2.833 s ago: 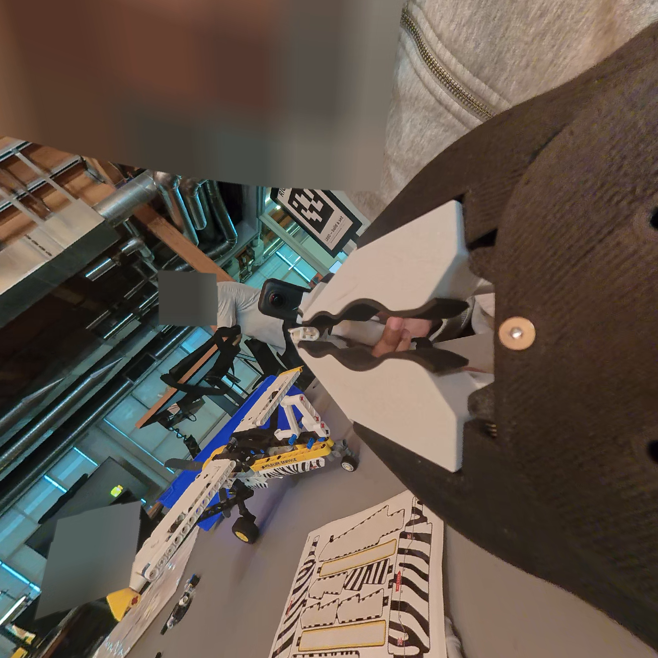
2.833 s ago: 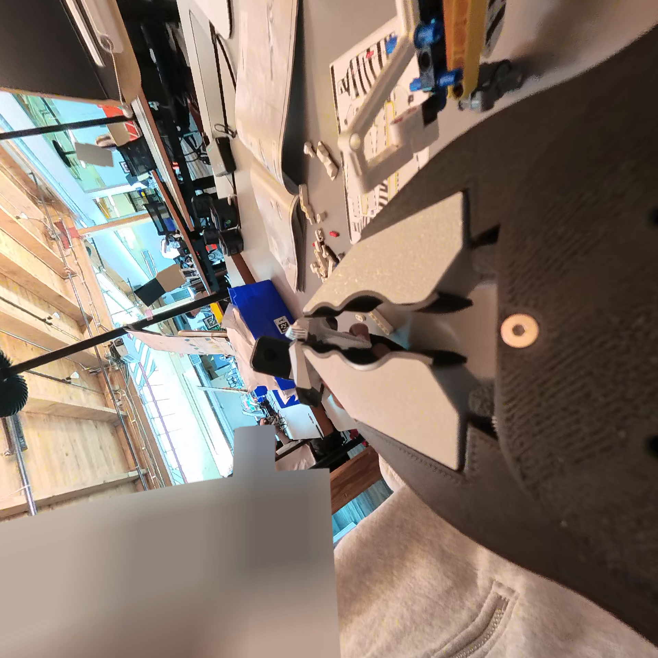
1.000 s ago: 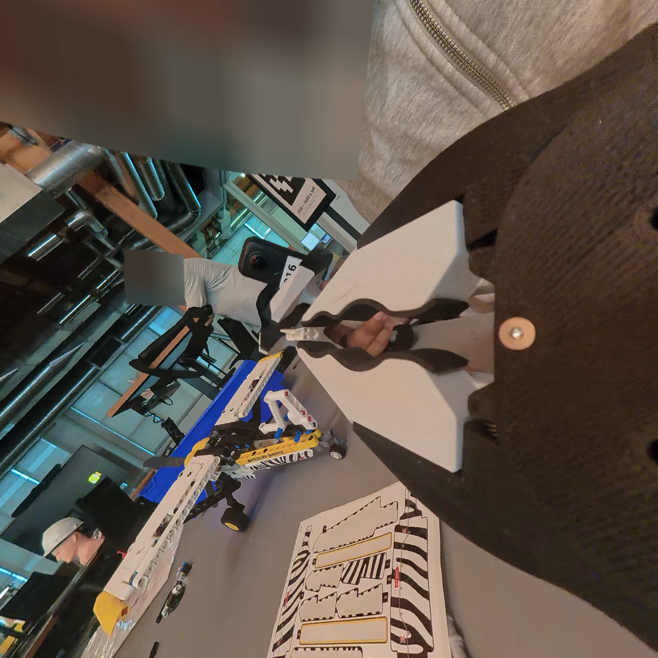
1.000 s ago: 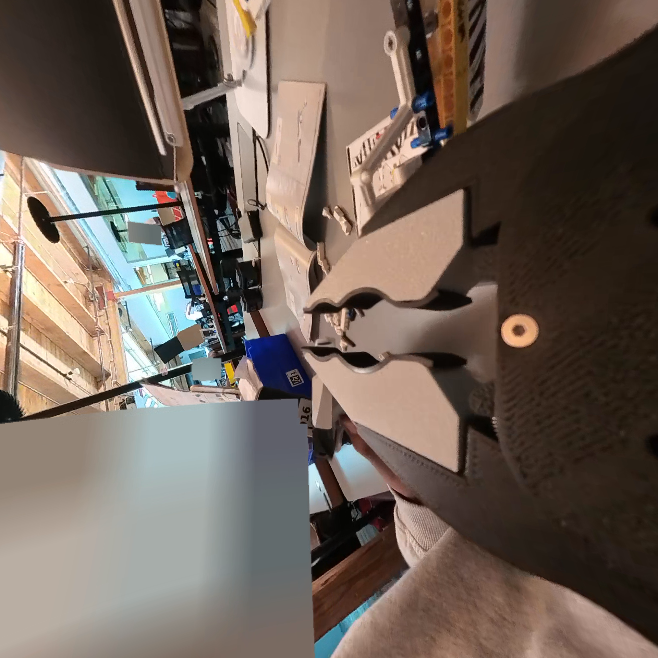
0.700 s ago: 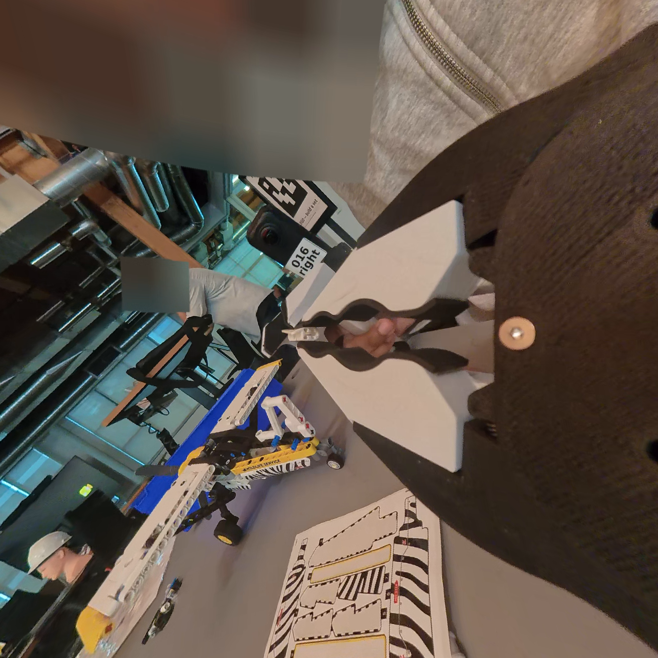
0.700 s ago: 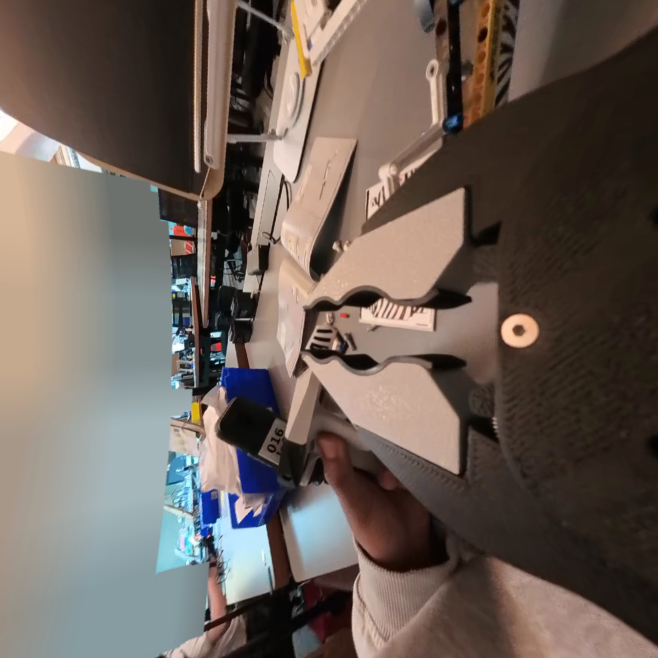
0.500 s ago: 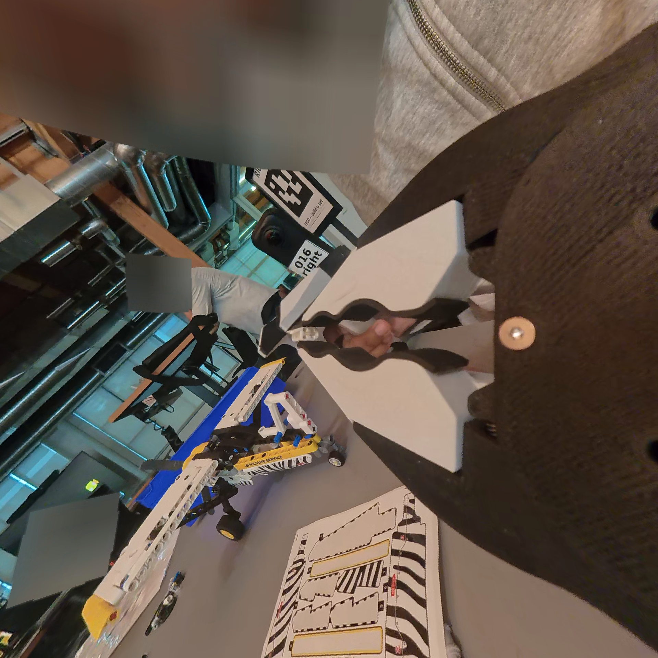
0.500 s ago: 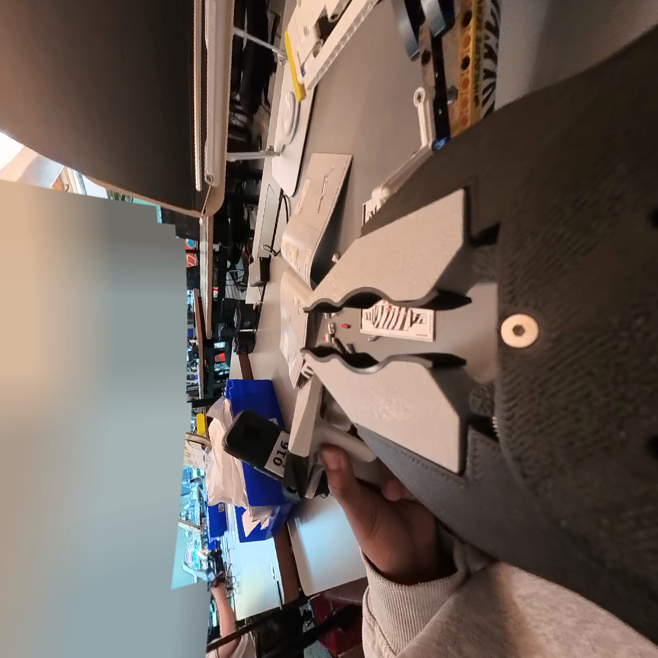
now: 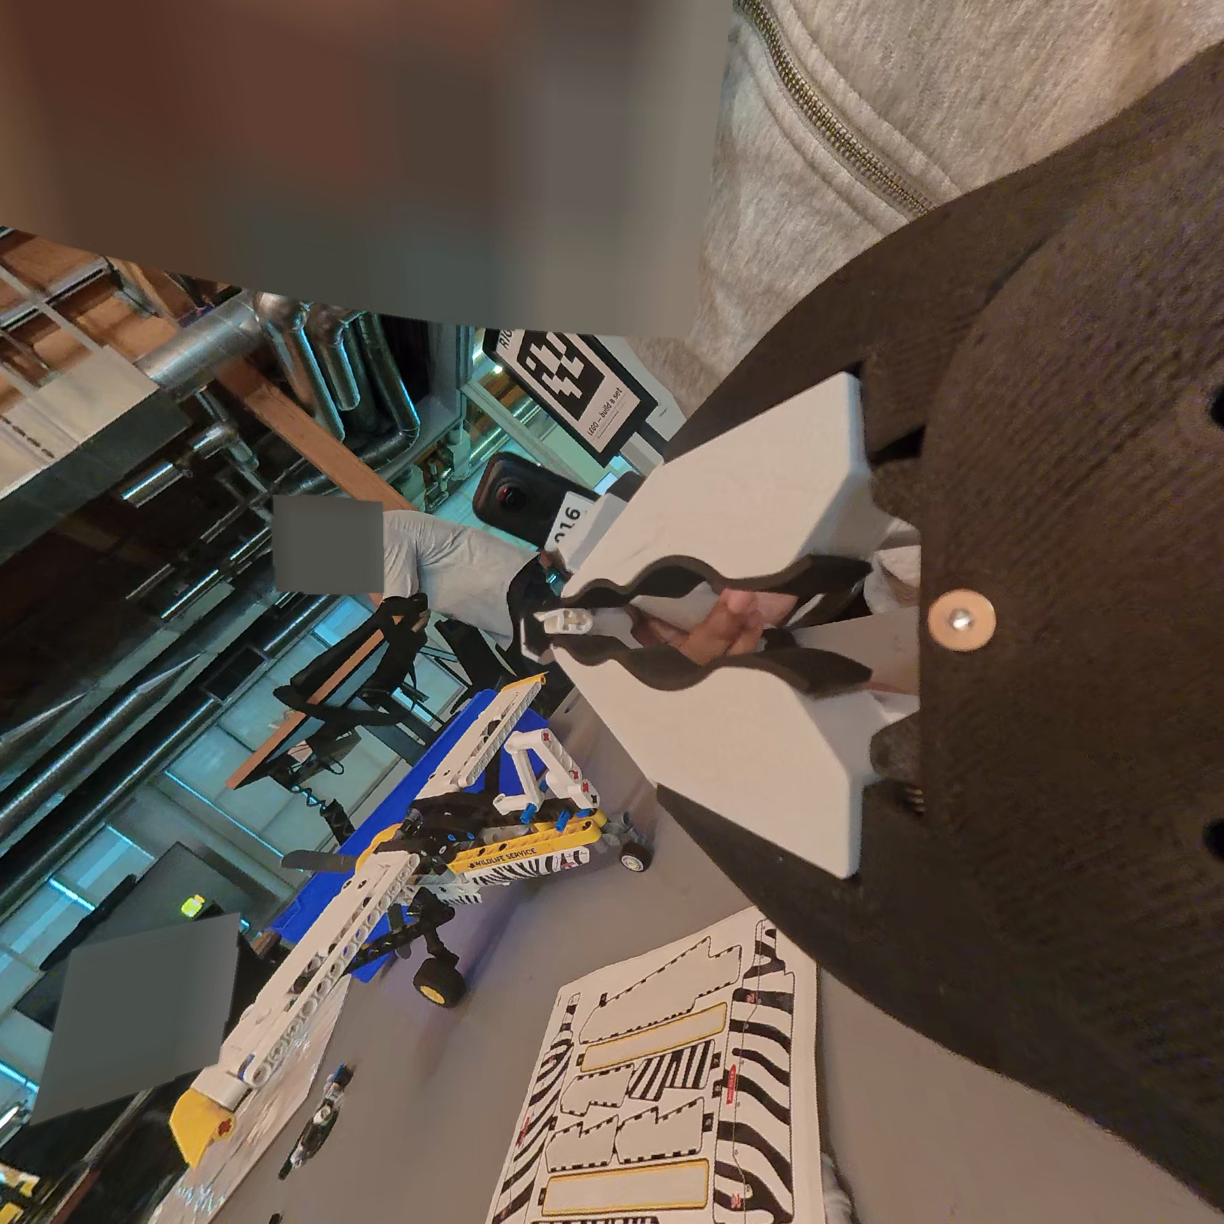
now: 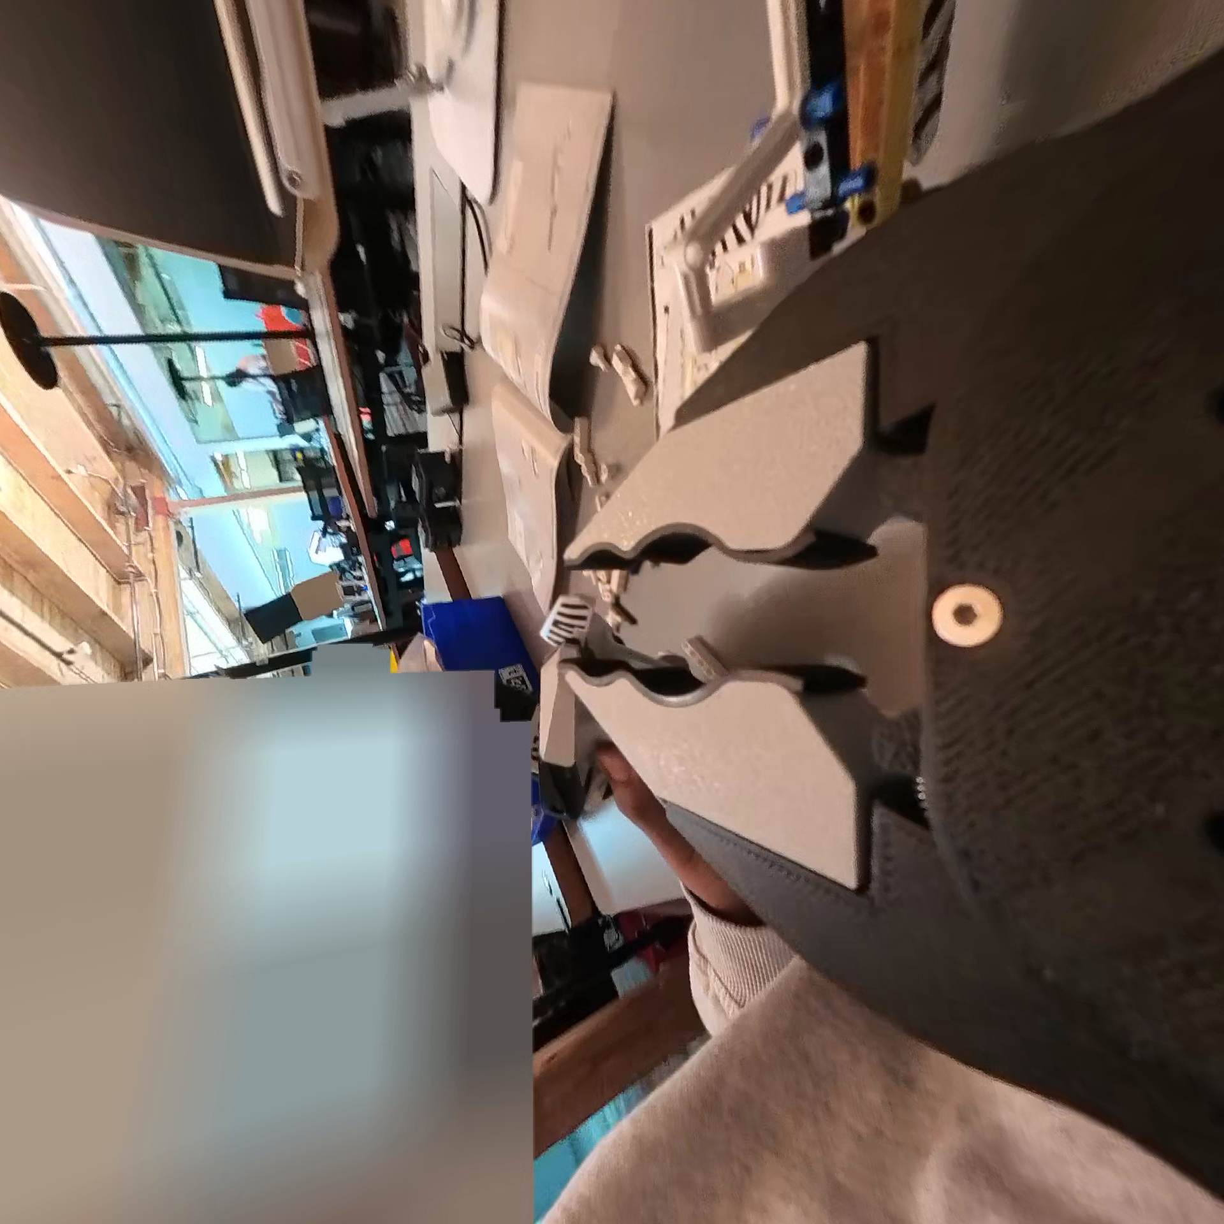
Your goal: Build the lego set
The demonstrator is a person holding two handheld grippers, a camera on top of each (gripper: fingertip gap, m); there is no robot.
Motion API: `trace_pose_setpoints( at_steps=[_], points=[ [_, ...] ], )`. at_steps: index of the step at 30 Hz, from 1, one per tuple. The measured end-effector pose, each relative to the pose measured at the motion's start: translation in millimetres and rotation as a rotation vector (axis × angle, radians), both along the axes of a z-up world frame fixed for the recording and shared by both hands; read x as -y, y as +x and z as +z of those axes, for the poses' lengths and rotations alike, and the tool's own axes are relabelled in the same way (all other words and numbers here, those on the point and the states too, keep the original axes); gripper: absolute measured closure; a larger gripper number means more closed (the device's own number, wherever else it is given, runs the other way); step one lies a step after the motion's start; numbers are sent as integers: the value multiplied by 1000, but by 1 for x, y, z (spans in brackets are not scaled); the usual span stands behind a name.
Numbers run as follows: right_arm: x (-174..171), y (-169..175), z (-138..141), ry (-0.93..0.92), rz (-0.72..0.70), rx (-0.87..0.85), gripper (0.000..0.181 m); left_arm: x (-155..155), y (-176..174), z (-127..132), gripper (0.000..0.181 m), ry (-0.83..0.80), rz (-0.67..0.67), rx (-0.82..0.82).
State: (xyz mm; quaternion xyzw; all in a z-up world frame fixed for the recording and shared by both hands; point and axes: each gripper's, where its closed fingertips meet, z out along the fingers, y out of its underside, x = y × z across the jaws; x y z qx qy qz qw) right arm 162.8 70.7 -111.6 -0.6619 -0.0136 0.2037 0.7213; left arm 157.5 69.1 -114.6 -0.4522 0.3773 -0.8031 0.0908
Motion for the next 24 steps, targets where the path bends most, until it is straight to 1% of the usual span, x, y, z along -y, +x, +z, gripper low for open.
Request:
trace_pose_setpoints(
  at_steps=[4,11,16,20,22,24],
  points=[
    [0,-1,-2,-22,39,-61,173,2,-1,1,176,1,-12,7],
    [1,-1,-3,-37,116,-199,175,1,0,1,176,-4,-12,6],
    [2,4,-2,-28,115,-234,175,-7,-1,3,176,-40,15,17],
    [4,9,-1,-21,127,-295,175,-14,-3,4,181,-88,28,26],
    [4,11,-1,-20,129,-314,175,-12,-2,4,180,-74,24,23],
    [4,12,-2,-20,130,-320,176,-8,-1,2,175,-54,16,13]
  ],
)
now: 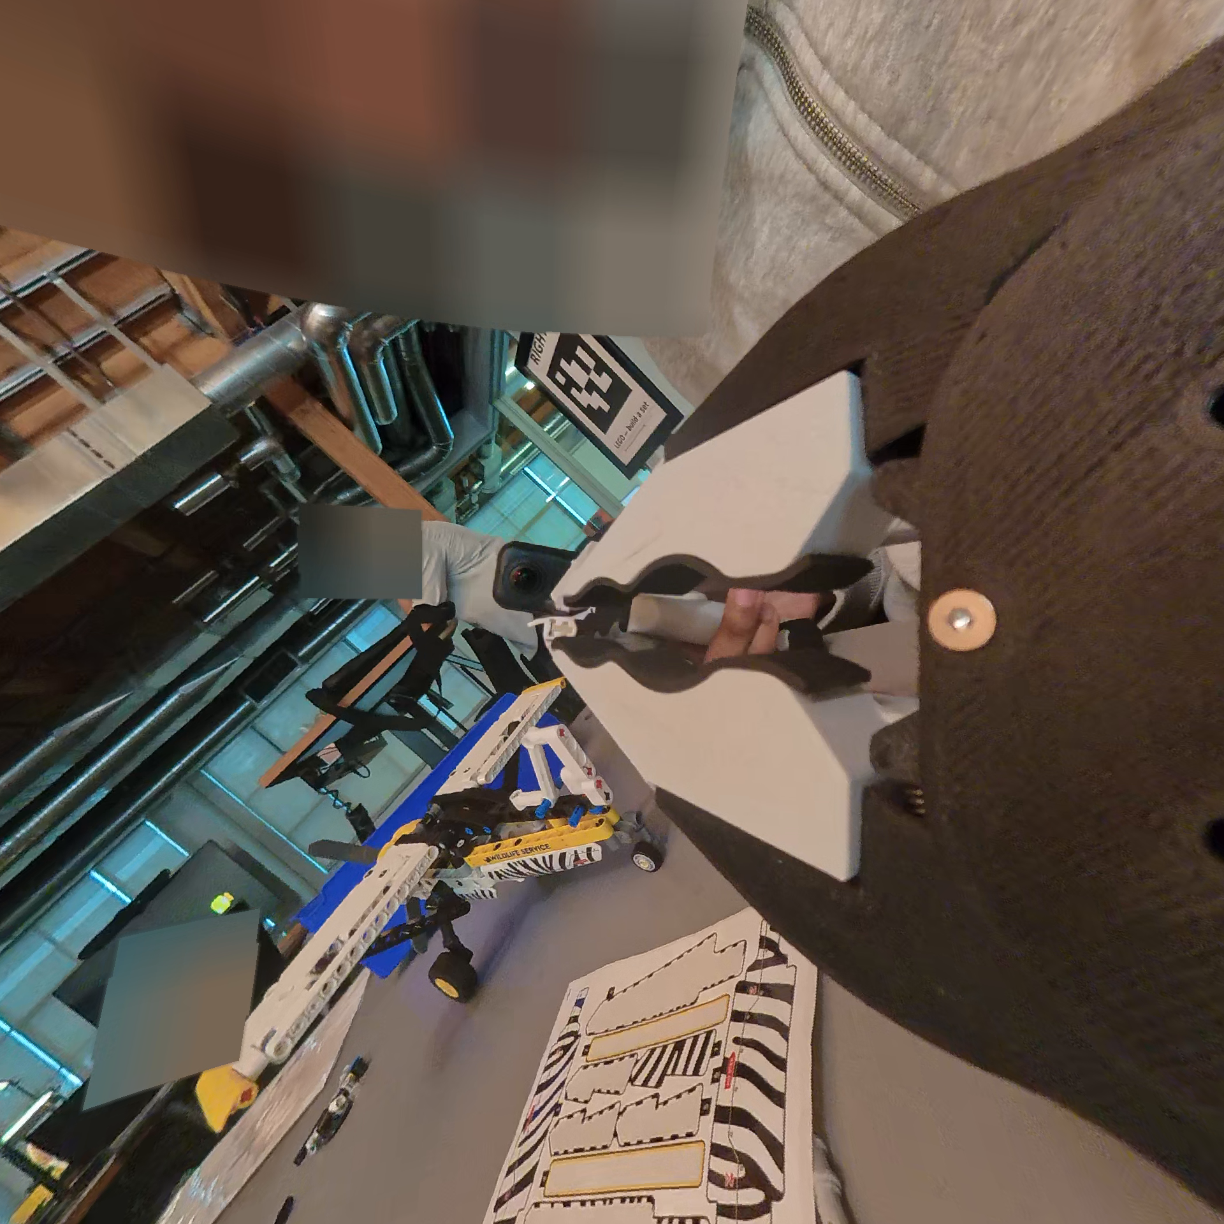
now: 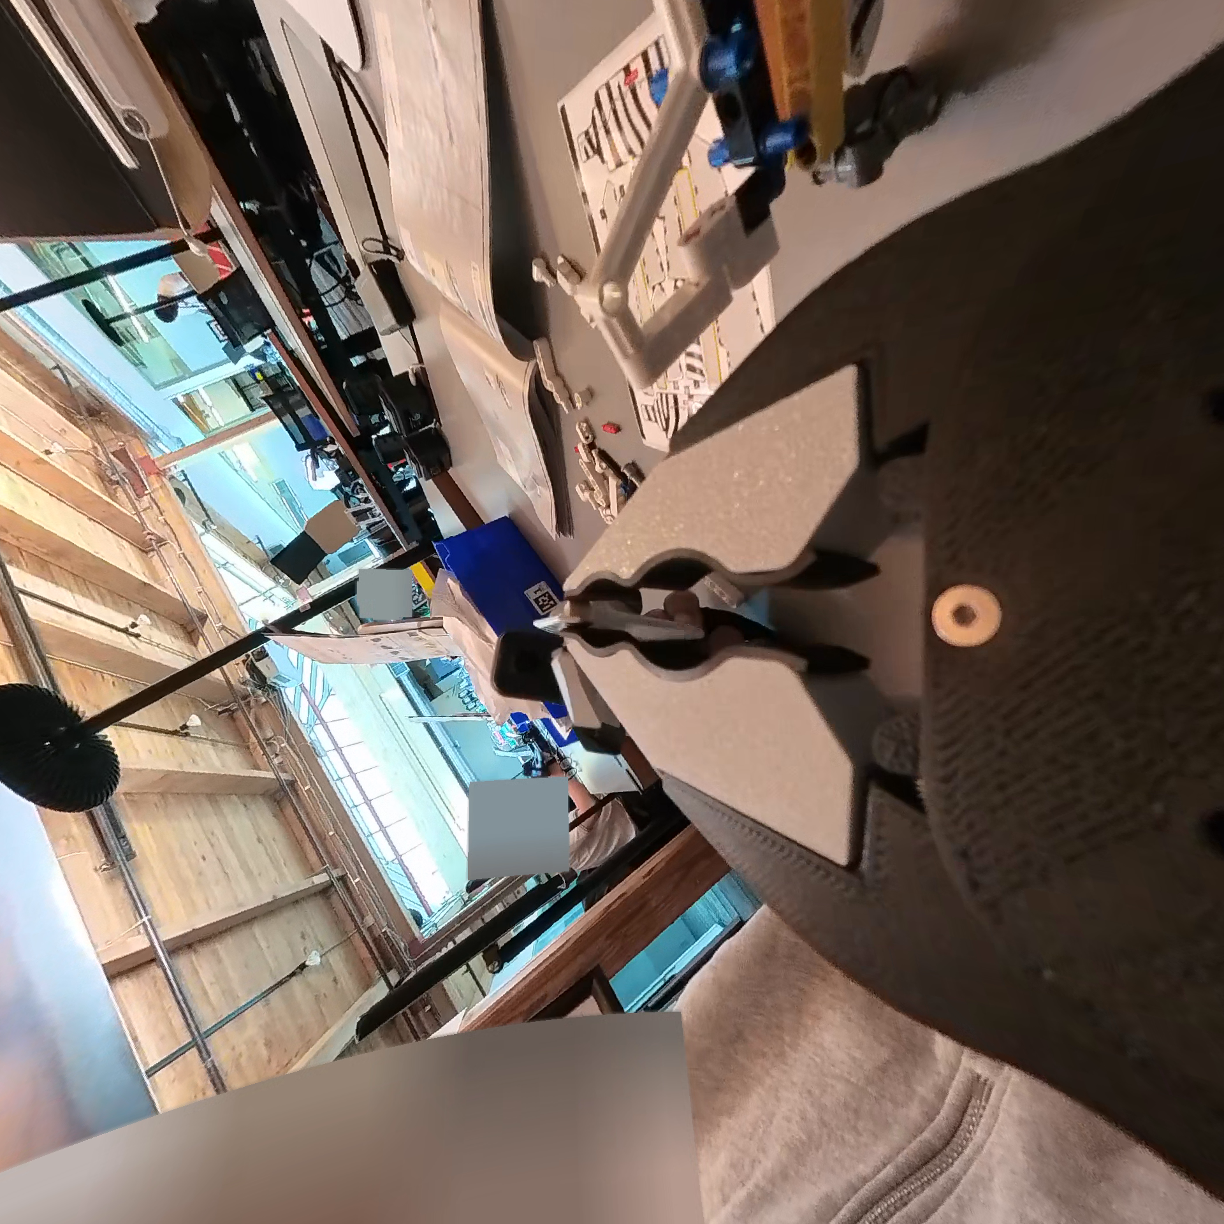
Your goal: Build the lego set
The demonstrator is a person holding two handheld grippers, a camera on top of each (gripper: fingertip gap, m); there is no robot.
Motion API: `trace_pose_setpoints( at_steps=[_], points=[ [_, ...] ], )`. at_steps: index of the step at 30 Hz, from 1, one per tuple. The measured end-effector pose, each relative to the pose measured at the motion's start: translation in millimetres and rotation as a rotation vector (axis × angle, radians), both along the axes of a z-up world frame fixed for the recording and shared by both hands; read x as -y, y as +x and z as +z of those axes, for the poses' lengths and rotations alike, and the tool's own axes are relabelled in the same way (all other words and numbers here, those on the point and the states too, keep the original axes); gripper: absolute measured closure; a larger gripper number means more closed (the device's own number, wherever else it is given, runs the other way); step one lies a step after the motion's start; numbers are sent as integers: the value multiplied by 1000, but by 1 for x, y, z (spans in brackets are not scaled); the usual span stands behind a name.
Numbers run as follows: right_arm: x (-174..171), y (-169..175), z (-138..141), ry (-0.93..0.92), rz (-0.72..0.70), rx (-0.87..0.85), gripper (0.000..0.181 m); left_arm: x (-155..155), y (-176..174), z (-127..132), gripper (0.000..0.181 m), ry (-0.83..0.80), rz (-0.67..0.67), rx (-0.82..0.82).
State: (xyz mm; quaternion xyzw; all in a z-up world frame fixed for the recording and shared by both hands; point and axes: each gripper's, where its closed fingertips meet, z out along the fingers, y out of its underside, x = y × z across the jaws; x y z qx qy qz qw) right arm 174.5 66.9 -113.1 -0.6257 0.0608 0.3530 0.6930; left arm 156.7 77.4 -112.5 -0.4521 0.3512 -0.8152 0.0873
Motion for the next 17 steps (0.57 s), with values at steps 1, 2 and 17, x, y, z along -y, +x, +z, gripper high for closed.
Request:
trace_pose_setpoints(
  at_steps=[1,2,17],
  points=[
    [0,0,0,-1,1,-1,176,2,1,-1,170,8,-4,-9],
    [0,-1,0,-2,4,0,176,4,3,-3,164,11,-10,-20],
    [6,-1,7,74,65,-68,176,7,8,-7,150,-45,-60,-55]
  ],
)
